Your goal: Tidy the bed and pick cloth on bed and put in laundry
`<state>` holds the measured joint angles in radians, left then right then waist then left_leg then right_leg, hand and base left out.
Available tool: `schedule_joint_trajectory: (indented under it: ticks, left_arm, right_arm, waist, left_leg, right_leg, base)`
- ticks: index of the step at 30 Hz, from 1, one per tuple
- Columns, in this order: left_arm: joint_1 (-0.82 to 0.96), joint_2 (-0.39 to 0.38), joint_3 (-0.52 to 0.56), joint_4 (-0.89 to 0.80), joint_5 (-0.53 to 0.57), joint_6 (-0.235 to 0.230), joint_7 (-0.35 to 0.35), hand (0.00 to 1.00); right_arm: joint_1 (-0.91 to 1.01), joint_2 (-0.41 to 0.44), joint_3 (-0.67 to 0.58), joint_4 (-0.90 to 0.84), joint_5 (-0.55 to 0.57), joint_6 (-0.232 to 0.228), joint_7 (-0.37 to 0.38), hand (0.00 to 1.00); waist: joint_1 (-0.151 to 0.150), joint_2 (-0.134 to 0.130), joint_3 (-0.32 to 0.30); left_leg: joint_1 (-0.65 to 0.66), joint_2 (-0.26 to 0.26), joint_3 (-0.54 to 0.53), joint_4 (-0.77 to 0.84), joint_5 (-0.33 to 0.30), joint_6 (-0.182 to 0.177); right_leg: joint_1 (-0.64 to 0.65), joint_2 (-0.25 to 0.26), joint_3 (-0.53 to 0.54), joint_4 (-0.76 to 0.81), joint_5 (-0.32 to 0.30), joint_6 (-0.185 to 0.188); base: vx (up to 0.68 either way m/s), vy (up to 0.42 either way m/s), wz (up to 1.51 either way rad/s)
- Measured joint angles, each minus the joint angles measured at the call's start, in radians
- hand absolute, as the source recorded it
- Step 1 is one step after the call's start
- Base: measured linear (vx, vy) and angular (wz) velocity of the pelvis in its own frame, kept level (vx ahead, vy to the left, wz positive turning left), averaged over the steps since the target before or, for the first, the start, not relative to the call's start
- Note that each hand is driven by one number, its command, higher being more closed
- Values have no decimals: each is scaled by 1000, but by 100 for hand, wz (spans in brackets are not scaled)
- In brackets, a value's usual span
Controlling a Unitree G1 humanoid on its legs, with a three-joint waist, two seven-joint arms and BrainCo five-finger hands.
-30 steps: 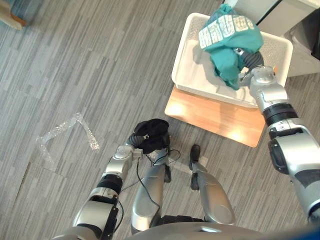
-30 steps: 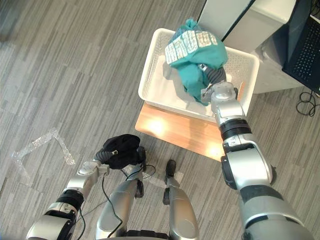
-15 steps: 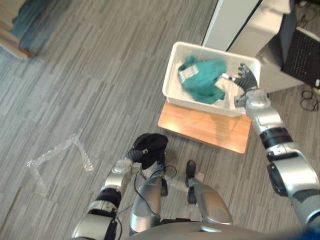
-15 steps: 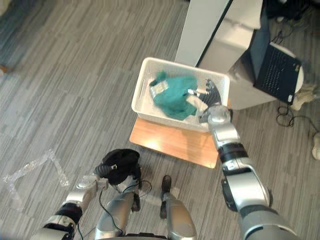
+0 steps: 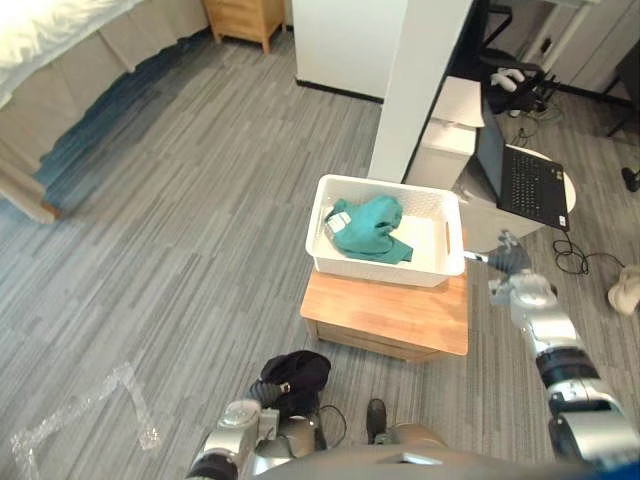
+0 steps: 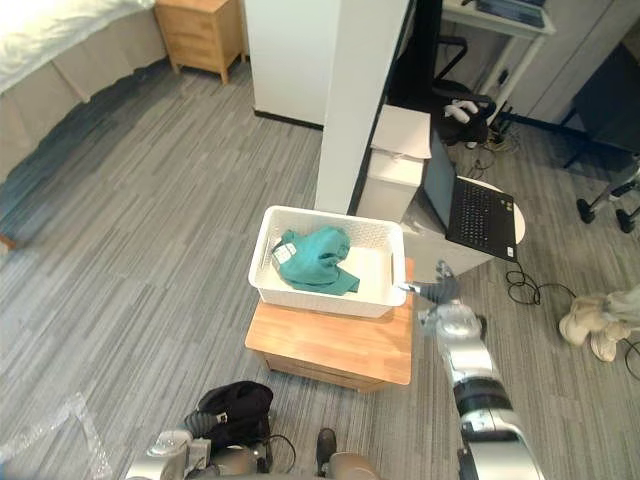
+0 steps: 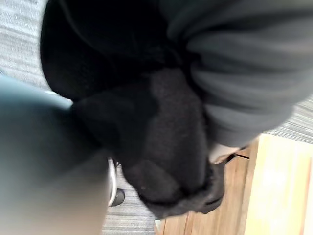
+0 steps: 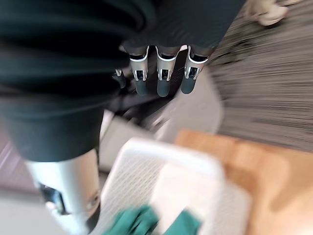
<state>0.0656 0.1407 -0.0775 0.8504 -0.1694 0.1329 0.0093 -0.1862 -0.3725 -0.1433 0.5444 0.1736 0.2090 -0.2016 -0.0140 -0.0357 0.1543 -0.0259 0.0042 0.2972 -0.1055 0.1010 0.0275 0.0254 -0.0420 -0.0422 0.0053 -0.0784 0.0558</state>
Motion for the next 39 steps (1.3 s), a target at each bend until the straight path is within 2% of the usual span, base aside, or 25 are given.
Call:
schedule_joint_trajectory:
  ticks: [3,7,11,13,15,16,18,20,22,23,25,28,29,33,34,35,37,39]
  left_arm:
    - [22,-2,3,15,-61,-20,31,100]
    - [28,-27,50,19,-148,-42,74,100]
    - [38,-56,150,47,-235,-63,104,100]
    - [46,-77,206,48,-292,-94,121,100]
    - [70,-105,280,48,-385,-142,146,100]
    - [73,-109,295,48,-414,-153,156,100]
    - [74,-126,362,47,-495,-207,194,100]
    - [73,-127,409,42,-549,-255,209,100]
    - [77,-123,475,-13,-620,-364,212,100]
    - [77,-121,479,-24,-628,-377,210,100]
    - [76,-92,476,-121,-646,-452,188,100]
    - [65,-41,478,-251,-640,-515,181,100]
    - [44,1,480,-324,-622,-545,173,100]
    - [-74,78,425,-387,-562,-594,161,100]
    - [-96,90,420,-388,-543,-595,160,100]
    - [-144,123,425,-400,-533,-591,155,100]
    - [-186,197,446,-455,-522,-560,140,100]
    - [-218,274,444,-587,-484,-547,91,100]
  right_arm:
    - [89,66,-63,96,33,-42,-4,0]
    - [183,161,-137,259,84,-116,29,0]
    - [287,267,-268,397,99,-171,118,0]
    - [320,301,-322,416,96,-180,163,0]
    - [363,333,-378,418,68,-180,213,0]
    - [374,339,-389,418,60,-178,226,0]
    - [407,364,-419,418,40,-169,263,0]
    - [420,377,-430,418,95,-158,285,0]
    - [416,398,-434,417,169,-156,309,0]
    - [412,401,-434,416,170,-156,310,0]
    - [393,408,-423,415,178,-159,321,0]
    - [384,409,-393,415,178,-161,321,0]
    - [383,410,-382,414,178,-167,321,0]
    - [382,402,-347,414,174,-204,313,0]
    - [382,402,-347,415,171,-205,312,0]
    - [382,403,-347,415,152,-205,315,0]
    - [390,400,-348,415,128,-207,319,0]
    - [426,397,-363,415,96,-220,328,0]
  waist:
    - [-24,5,-8]
    - [-31,17,-26]
    - [-32,26,-31]
    - [-24,35,-38]
    - [-19,42,-44]
    - [-19,43,-46]
    - [-18,38,-51]
    - [7,36,-54]
    - [37,28,-63]
    - [39,26,-63]
    - [51,21,-61]
    - [59,28,-65]
    - [59,30,-72]
    - [55,45,-75]
    - [53,52,-74]
    - [45,48,-77]
    - [26,59,-89]
    - [21,62,-117]
  left_leg:
    - [45,-6,0,0,-13,0]
    - [60,-9,-6,0,-17,1]
    - [98,-19,-40,-1,-29,-6]
    - [97,-22,-45,-1,-34,-2]
    - [90,-32,-44,-1,-46,13]
    - [88,-36,-43,-1,-48,16]
    - [89,-49,-35,-1,-54,25]
    - [93,-63,-35,-1,-62,35]
    - [97,-82,-37,-1,-77,42]
    - [98,-84,-37,-1,-78,42]
    - [124,-97,-41,0,-93,44]
    - [147,-99,-37,0,-109,46]
    - [152,-98,-40,0,-118,44]
    - [166,-93,-34,0,-133,39]
    - [168,-91,-31,1,-134,36]
    - [175,-89,-25,1,-137,32]
    - [178,-76,8,6,-140,26]
    - [178,-62,47,7,-142,24]
  right_leg:
    - [47,-6,-1,-6,-2,-1]
    - [65,-10,-10,-9,-8,2]
    - [123,-18,-58,-13,-35,7]
    - [123,-25,-76,-9,-48,13]
    - [130,-41,-117,-6,-63,19]
    - [134,-47,-133,-5,-68,24]
    - [154,-69,-190,-4,-86,41]
    - [161,-86,-213,6,-96,47]
    - [170,-105,-222,20,-92,52]
    - [173,-105,-224,20,-93,52]
    - [194,-116,-239,30,-92,51]
    - [203,-119,-246,48,-92,42]
    - [208,-118,-248,50,-89,37]
    - [208,-114,-248,67,-85,23]
    - [208,-114,-248,68,-84,22]
    - [211,-112,-246,71,-84,22]
    - [196,-105,-230,92,-85,21]
    - [172,-96,-190,112,-86,19]
  base:
    - [91,26,-2]
    - [60,2,5]
    - [29,-8,29]
    - [7,7,22]
    - [32,40,32]
    - [39,53,59]
    - [70,65,70]
    - [136,93,39]
    - [162,89,8]
    - [184,51,7]
    - [162,33,3]
    - [130,14,-7]
    - [116,-23,1]
    - [104,-53,-2]
    - [90,-68,-10]
    - [86,-89,-17]
    - [98,-97,-33]
    - [107,-93,-46]
